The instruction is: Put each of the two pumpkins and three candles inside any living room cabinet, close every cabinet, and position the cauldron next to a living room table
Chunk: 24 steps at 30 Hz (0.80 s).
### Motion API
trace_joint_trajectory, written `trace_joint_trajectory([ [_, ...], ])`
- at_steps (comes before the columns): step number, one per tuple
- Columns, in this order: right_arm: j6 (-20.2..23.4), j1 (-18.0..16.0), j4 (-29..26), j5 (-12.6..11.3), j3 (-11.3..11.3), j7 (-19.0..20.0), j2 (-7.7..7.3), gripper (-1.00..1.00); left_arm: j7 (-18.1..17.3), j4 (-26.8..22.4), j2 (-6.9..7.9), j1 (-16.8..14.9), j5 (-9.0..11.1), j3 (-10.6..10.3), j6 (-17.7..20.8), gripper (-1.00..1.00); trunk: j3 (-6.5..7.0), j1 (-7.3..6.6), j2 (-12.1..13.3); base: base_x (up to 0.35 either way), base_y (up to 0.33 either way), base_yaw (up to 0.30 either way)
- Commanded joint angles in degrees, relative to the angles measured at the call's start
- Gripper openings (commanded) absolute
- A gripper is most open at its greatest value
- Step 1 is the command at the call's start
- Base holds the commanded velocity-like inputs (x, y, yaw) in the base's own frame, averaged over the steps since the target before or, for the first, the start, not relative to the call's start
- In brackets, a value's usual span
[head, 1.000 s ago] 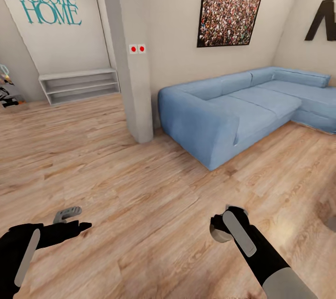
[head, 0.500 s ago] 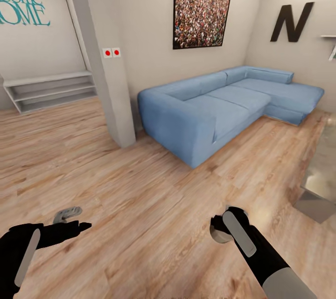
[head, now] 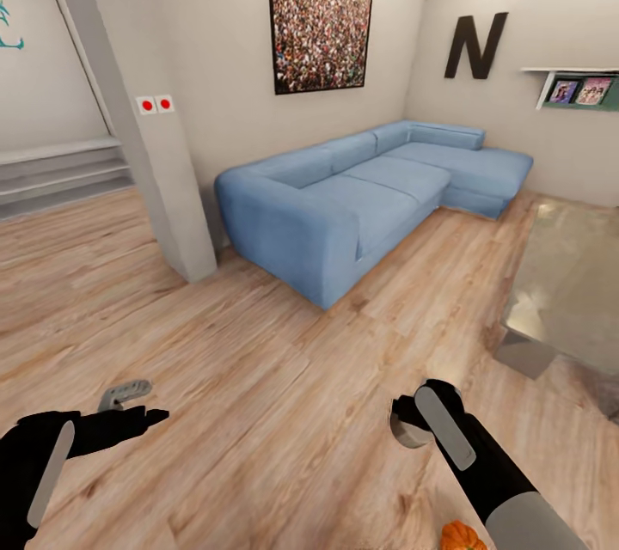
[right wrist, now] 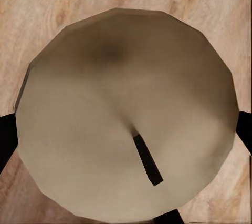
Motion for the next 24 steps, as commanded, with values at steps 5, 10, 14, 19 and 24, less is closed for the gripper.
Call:
trace_joint_trajectory([
  [5,0.0,0.0,1.2,0.1,-0.2,0.1,0.12,-1.00,0.0,0.0,0.06,0.0,0.1,0.0,0.0,1.00,0.90,-1.11,2.0,0.000,0.000,-0.277],
  [10,0.0,0.0,1.5,0.1,-0.2,0.1,0.17,-1.00,0.0,0.1,0.16,0.0,0.1,0.0,0.0,1.00,1.80,-2.20,4.0,-0.025,0.000,-0.280],
  [14,0.1,0.0,1.8,0.0,-0.9,0.1,0.02,-1.00,0.0,0.1,0.11,0.0,0.1,0.0,0.0,1.00,2.56,-3.08,5.6,-0.106,0.000,-0.285],
  [19,0.2,0.0,1.9,0.0,-3.4,0.0,0.06,-1.00,0.0,0.1,0.14,0.0,0.1,0.0,0.0,1.00,3.63,-4.18,7.6,-0.024,0.000,-0.283],
  [24,0.2,0.0,1.9,0.0,-3.7,0.0,0.16,-1.00,0.0,0.1,0.12,0.0,0.1,0.0,0.0,1.00,4.73,-5.28,9.6,-0.003,0.000,-0.279],
])
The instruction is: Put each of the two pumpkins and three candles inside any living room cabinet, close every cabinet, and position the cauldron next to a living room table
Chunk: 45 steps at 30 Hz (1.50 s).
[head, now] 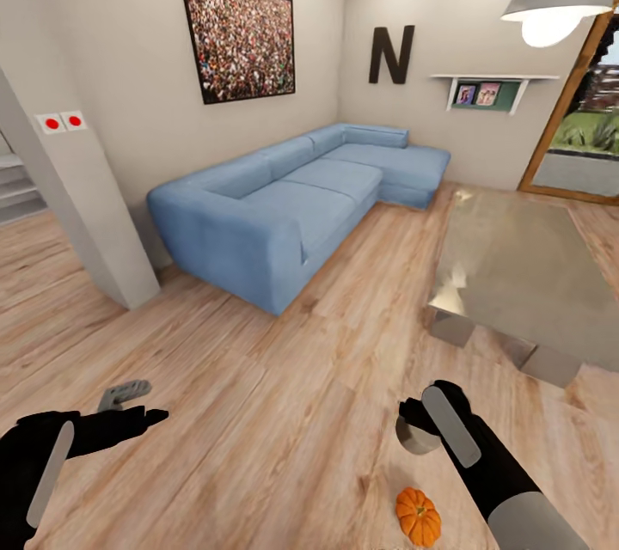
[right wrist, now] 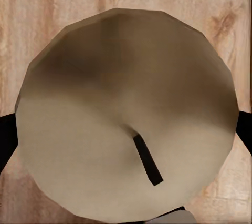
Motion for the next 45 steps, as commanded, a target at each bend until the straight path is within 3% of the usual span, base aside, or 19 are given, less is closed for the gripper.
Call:
trace_joint_trajectory([
  [1,0.1,0.0,0.0,0.1,0.0,0.0,0.02,-1.00,0.0,0.0,-0.01,0.0,0.0,0.0,0.0,1.00,0.23,-0.23,0.4,-0.001,0.000,-0.277],
  [45,0.1,0.0,4.0,0.2,-0.2,0.0,0.63,-1.00,0.0,0.3,0.07,0.0,-0.8,0.0,0.0,1.00,10.52,-9.89,18.1,0.000,0.000,-0.258],
])
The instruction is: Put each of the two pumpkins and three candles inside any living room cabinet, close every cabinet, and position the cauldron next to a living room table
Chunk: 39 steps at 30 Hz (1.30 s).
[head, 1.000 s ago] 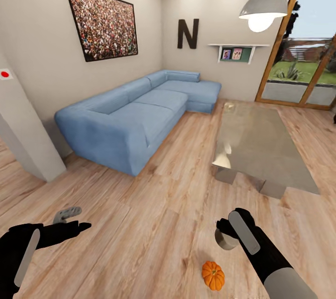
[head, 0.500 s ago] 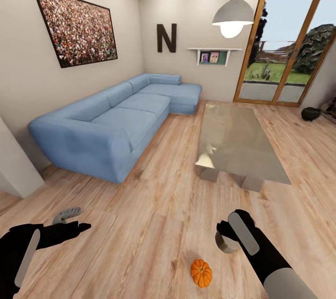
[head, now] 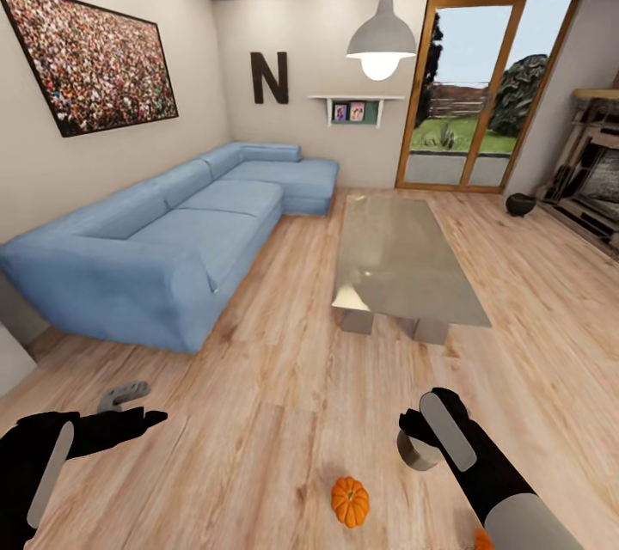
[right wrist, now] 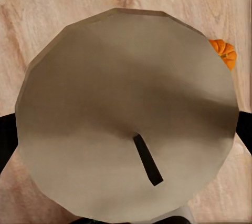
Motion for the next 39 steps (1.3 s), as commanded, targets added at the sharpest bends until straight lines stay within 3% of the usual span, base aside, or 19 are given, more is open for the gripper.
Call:
trace_joint_trajectory([
  [1,0.0,0.0,0.0,0.1,0.0,0.0,0.00,-1.00,0.0,0.0,0.02,0.0,0.0,0.0,0.0,1.00,0.25,-0.23,0.4,0.000,0.000,-0.250],
  [39,0.0,0.0,0.1,0.1,-0.1,0.0,-0.06,-1.00,0.0,-0.1,0.07,0.0,-0.2,0.0,0.0,1.00,9.30,-8.57,15.7,0.000,0.000,-0.249],
])
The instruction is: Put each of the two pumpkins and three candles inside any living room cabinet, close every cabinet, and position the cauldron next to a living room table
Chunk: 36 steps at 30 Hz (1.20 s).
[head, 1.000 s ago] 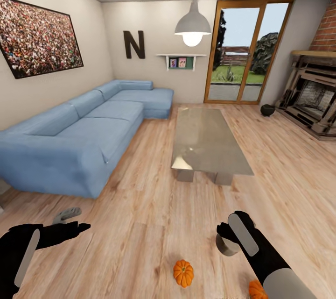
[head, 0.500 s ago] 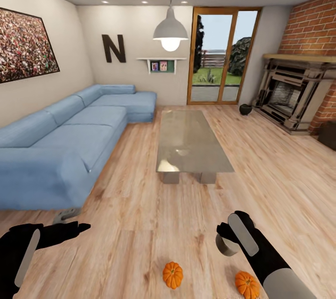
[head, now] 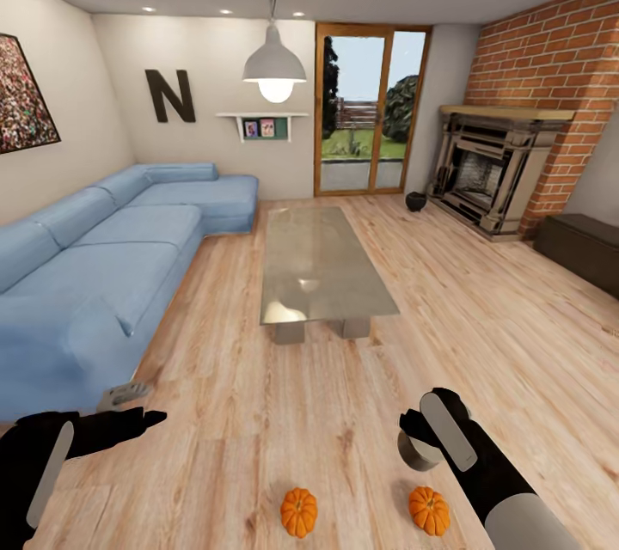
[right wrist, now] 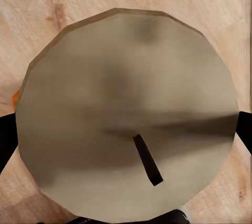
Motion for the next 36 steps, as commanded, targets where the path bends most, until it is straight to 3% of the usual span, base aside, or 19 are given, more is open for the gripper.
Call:
trace_joint_trajectory([
  [1,0.0,0.0,0.0,0.1,0.0,0.0,0.01,-1.00,0.0,0.0,-0.02,0.0,0.0,0.0,0.0,1.00,0.25,-0.23,0.4,0.000,0.000,-0.248],
  [27,0.0,0.0,0.5,0.1,0.0,-0.2,-0.02,-1.00,0.0,-0.1,-0.13,0.0,0.0,-0.2,0.0,1.00,6.48,-5.94,10.8,0.000,0.000,-0.246],
  [36,-0.1,0.0,2.3,0.2,0.1,0.0,-0.01,-1.00,0.0,-0.2,-0.13,0.0,0.0,-1.7,0.0,1.00,8.65,-7.91,14.5,0.000,0.000,-0.243],
])
